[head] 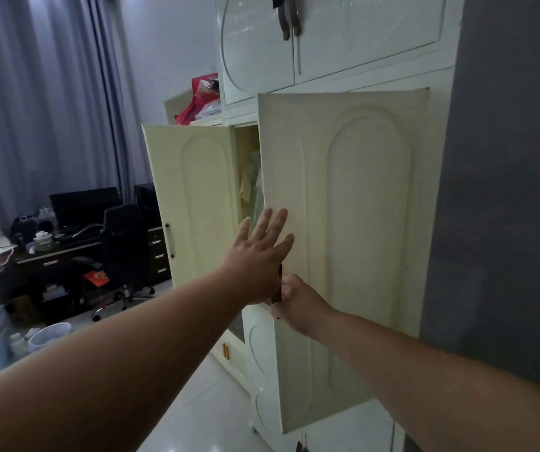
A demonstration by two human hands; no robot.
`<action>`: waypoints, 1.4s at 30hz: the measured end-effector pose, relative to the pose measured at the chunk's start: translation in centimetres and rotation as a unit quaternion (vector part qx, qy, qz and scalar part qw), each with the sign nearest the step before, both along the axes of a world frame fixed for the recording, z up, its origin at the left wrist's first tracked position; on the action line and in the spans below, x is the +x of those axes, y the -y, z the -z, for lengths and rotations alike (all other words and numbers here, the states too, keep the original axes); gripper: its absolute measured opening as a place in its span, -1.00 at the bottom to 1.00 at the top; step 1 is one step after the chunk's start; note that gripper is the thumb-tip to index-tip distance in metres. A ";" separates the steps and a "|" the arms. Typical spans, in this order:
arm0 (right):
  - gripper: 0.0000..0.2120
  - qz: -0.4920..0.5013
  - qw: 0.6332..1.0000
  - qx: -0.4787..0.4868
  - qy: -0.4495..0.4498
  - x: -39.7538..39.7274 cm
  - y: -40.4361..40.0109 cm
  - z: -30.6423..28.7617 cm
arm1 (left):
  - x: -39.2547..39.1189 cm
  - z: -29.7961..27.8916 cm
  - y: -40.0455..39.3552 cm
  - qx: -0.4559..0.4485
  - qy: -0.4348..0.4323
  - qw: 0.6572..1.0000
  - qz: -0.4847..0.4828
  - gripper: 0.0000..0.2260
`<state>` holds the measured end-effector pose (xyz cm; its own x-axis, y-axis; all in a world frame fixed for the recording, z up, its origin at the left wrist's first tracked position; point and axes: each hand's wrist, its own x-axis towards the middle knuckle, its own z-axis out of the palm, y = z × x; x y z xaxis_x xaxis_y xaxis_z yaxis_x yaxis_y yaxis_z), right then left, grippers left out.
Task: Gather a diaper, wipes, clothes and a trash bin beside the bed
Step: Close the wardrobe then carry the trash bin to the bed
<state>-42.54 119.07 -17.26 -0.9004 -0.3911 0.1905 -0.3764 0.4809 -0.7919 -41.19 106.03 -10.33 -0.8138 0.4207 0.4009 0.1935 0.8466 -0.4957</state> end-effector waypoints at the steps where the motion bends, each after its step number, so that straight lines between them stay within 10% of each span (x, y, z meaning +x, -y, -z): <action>1: -0.88 0.000 1.000 -0.004 -0.006 -0.8 0.5 -0.1 | -0.9 -0.1 0.5 0.001 0.007 1.000 0.004 -0.27; 42: -0.56 0.274 0.957 0.072 0.055 -28.4 2.7 -0.6 | -35.5 -0.1 2.8 0.008 0.061 0.962 0.266 -0.15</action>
<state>-70.97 116.32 -16.64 -0.9895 0.1307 0.0623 0.0456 0.6898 -0.7226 -76.66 103.20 -10.26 -0.5270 0.7851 0.3254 0.6577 0.6193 -0.4289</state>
